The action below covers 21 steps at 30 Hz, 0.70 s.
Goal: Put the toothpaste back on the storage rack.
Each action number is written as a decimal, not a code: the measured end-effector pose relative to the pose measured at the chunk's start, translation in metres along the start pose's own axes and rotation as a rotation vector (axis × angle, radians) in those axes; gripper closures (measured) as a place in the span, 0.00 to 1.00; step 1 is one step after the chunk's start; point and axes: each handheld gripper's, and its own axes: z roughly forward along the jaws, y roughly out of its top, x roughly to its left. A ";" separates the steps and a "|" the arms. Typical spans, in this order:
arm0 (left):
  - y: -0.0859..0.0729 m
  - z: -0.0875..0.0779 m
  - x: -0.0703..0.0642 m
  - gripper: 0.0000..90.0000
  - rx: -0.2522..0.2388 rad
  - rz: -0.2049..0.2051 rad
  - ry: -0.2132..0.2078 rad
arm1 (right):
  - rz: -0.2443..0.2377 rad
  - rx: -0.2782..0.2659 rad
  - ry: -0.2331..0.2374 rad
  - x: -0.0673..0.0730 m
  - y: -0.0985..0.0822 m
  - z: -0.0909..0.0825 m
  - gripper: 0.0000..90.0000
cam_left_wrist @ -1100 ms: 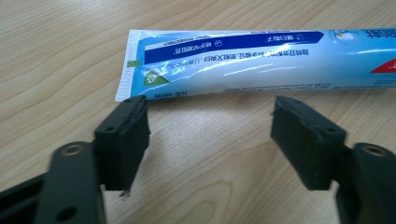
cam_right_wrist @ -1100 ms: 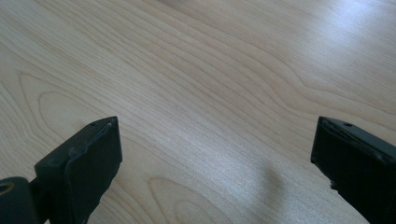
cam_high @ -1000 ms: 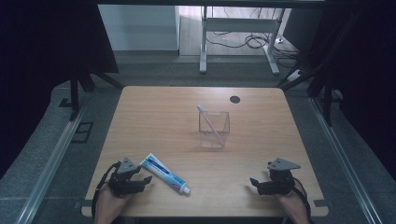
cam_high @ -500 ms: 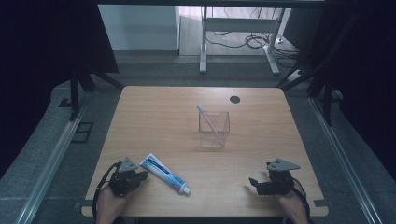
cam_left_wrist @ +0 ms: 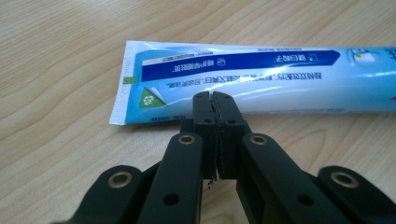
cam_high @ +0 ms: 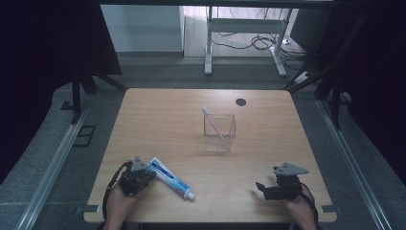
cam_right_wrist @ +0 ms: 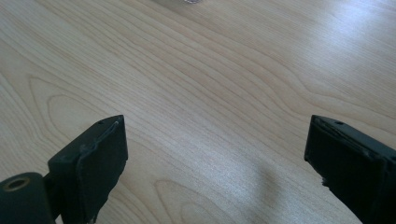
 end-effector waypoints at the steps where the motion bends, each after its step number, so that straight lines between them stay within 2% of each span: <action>1: 0.000 0.001 0.001 0.99 -0.003 -0.001 -0.006 | 0.001 0.001 0.003 0.000 0.000 0.000 0.07; 7: 0.006 0.005 0.007 0.99 0.001 -0.024 -0.027 | 0.014 -0.011 0.012 -0.001 0.001 -0.002 0.08; 8: 0.008 0.006 0.008 1.00 0.004 -0.016 -0.030 | 0.016 -0.012 0.013 -0.001 0.001 -0.002 0.08; 12: 0.015 0.010 0.009 1.00 0.010 -0.030 -0.042 | 0.025 -0.017 0.010 -0.003 0.000 -0.004 0.08; 13: 0.017 0.011 0.010 1.00 0.012 -0.021 -0.045 | 0.026 -0.021 0.009 -0.004 0.000 -0.004 0.08; 21: 0.031 0.022 0.010 1.00 0.015 -0.034 -0.079 | 0.038 -0.027 0.007 -0.007 -0.001 -0.005 0.09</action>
